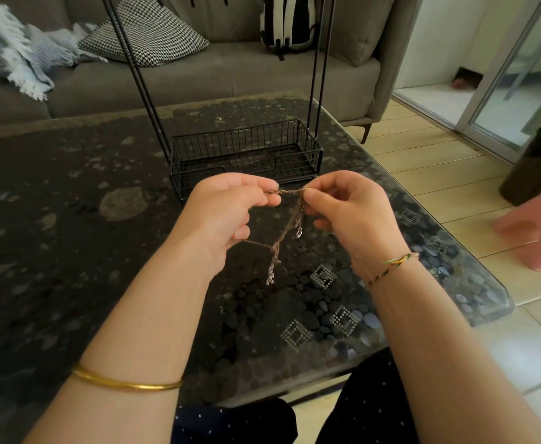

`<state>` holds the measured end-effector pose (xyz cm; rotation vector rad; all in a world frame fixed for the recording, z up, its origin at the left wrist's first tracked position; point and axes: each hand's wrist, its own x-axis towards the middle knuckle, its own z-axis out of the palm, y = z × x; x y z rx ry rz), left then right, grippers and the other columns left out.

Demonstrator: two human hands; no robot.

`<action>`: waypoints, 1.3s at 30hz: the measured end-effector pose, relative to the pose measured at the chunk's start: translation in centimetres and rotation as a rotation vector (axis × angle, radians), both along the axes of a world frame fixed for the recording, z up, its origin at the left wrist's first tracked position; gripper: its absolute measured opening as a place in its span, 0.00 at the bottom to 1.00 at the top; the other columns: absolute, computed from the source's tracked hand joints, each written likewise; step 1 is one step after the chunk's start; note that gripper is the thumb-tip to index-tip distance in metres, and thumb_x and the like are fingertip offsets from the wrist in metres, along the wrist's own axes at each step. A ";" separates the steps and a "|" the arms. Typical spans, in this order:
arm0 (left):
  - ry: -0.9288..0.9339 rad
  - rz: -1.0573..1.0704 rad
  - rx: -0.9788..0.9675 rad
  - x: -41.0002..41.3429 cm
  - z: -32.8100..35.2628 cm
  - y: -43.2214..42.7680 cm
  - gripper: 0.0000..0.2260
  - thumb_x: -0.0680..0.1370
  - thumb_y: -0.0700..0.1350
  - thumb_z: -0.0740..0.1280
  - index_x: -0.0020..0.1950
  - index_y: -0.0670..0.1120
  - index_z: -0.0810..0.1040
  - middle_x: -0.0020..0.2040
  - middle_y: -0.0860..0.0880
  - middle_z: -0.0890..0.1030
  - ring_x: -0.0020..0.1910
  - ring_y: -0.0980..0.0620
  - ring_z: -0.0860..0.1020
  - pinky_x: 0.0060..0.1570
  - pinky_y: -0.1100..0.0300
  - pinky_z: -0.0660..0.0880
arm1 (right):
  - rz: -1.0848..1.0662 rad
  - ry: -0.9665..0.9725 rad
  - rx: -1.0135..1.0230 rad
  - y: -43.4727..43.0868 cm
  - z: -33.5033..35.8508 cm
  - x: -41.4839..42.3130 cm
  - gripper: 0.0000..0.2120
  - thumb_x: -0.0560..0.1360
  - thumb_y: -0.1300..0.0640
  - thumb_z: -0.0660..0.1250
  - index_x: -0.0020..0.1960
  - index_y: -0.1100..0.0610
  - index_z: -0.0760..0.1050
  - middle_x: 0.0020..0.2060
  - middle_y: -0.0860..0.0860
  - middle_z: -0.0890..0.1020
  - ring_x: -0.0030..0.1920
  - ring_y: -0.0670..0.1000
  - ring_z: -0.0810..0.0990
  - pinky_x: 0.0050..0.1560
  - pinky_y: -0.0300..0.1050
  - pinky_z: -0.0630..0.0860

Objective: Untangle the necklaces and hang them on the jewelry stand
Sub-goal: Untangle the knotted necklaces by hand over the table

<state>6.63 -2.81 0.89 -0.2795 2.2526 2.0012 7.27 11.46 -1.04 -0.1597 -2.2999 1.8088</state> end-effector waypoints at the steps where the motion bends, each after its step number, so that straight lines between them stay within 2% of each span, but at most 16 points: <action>1: 0.005 -0.002 -0.012 0.0 -0.1 0.0 0.10 0.74 0.35 0.65 0.44 0.47 0.83 0.44 0.47 0.85 0.26 0.57 0.64 0.24 0.66 0.62 | -0.006 -0.002 0.007 0.0 0.0 0.0 0.03 0.74 0.62 0.67 0.42 0.57 0.78 0.41 0.58 0.82 0.41 0.51 0.79 0.41 0.43 0.79; 3: 0.031 -0.005 -0.065 0.0 -0.3 0.0 0.07 0.73 0.37 0.68 0.43 0.49 0.83 0.47 0.44 0.84 0.29 0.57 0.66 0.27 0.64 0.64 | -0.007 -0.011 0.005 0.0 -0.1 0.0 0.04 0.74 0.61 0.66 0.42 0.56 0.77 0.44 0.58 0.83 0.42 0.52 0.80 0.41 0.43 0.79; 6: 0.091 -0.013 -0.133 -0.1 -0.7 0.0 0.06 0.74 0.39 0.69 0.43 0.50 0.82 0.41 0.50 0.81 0.32 0.57 0.70 0.32 0.62 0.66 | 0.021 -0.043 -0.099 -0.1 0.0 -0.1 0.06 0.75 0.61 0.65 0.39 0.54 0.74 0.45 0.57 0.83 0.43 0.52 0.80 0.40 0.42 0.77; 9: 0.129 -0.016 -0.138 -0.2 -0.8 0.0 0.06 0.74 0.39 0.69 0.43 0.50 0.82 0.39 0.51 0.79 0.33 0.57 0.71 0.33 0.62 0.67 | 0.104 -0.110 -0.267 -0.2 0.3 0.0 0.06 0.76 0.62 0.62 0.41 0.55 0.72 0.38 0.52 0.84 0.42 0.50 0.81 0.44 0.45 0.76; 11: 0.136 -0.024 -0.125 -0.2 -0.8 0.1 0.06 0.74 0.39 0.69 0.43 0.50 0.81 0.41 0.51 0.79 0.34 0.56 0.71 0.34 0.61 0.67 | 0.143 -0.139 -0.308 -0.3 0.2 0.1 0.05 0.76 0.63 0.61 0.43 0.56 0.72 0.34 0.52 0.81 0.37 0.48 0.79 0.41 0.43 0.74; 15: 0.149 -0.033 -0.104 -0.2 -0.8 0.1 0.05 0.74 0.39 0.69 0.46 0.49 0.80 0.43 0.50 0.81 0.34 0.56 0.72 0.35 0.60 0.68 | 0.172 -0.152 -0.227 -0.4 0.1 0.1 0.04 0.76 0.61 0.64 0.48 0.57 0.76 0.31 0.50 0.77 0.37 0.50 0.77 0.38 0.42 0.71; 17: 0.153 -0.041 -0.091 -0.2 -0.7 0.2 0.05 0.74 0.39 0.69 0.47 0.49 0.79 0.42 0.51 0.80 0.33 0.57 0.72 0.35 0.61 0.68 | 0.189 -0.125 -0.150 -0.4 0.1 0.2 0.03 0.74 0.58 0.67 0.45 0.57 0.78 0.32 0.50 0.77 0.37 0.48 0.76 0.37 0.39 0.71; 20: 0.147 -0.049 -0.097 -0.3 -0.7 0.2 0.06 0.74 0.39 0.69 0.48 0.49 0.79 0.41 0.52 0.80 0.34 0.57 0.72 0.35 0.61 0.69 | 0.169 -0.054 -0.068 -0.5 0.1 0.3 0.03 0.73 0.60 0.68 0.42 0.58 0.78 0.32 0.52 0.78 0.34 0.46 0.75 0.31 0.32 0.69; 24: 0.136 -0.069 -0.122 -0.2 -0.8 0.4 0.06 0.74 0.40 0.69 0.49 0.49 0.78 0.44 0.50 0.81 0.34 0.56 0.72 0.36 0.60 0.70 | 0.149 -0.017 -0.071 -0.6 -0.1 0.1 0.05 0.75 0.60 0.67 0.40 0.58 0.77 0.32 0.54 0.78 0.33 0.48 0.75 0.31 0.37 0.69; 28: 0.136 -0.097 -0.149 -0.2 -0.7 0.4 0.06 0.74 0.40 0.69 0.49 0.49 0.78 0.46 0.49 0.82 0.36 0.56 0.73 0.38 0.59 0.71 | 0.148 0.011 -0.074 -0.6 -0.2 0.1 0.05 0.75 0.61 0.65 0.42 0.59 0.76 0.33 0.55 0.79 0.30 0.45 0.78 0.29 0.33 0.69; 34: 0.171 -0.120 -0.217 0.1 -0.8 0.5 0.04 0.74 0.42 0.70 0.46 0.50 0.80 0.38 0.54 0.79 0.32 0.61 0.73 0.35 0.65 0.69 | 0.102 0.024 -0.056 -0.7 -0.2 0.0 0.06 0.76 0.59 0.65 0.42 0.59 0.77 0.32 0.56 0.80 0.32 0.50 0.79 0.28 0.33 0.69; 39: 0.207 -0.074 -0.228 0.1 -0.7 0.6 0.02 0.75 0.44 0.70 0.43 0.51 0.81 0.37 0.55 0.78 0.33 0.61 0.73 0.36 0.64 0.68 | 0.106 0.012 -0.042 -0.6 -0.1 0.1 0.04 0.75 0.59 0.67 0.43 0.59 0.78 0.32 0.53 0.80 0.33 0.50 0.79 0.30 0.35 0.71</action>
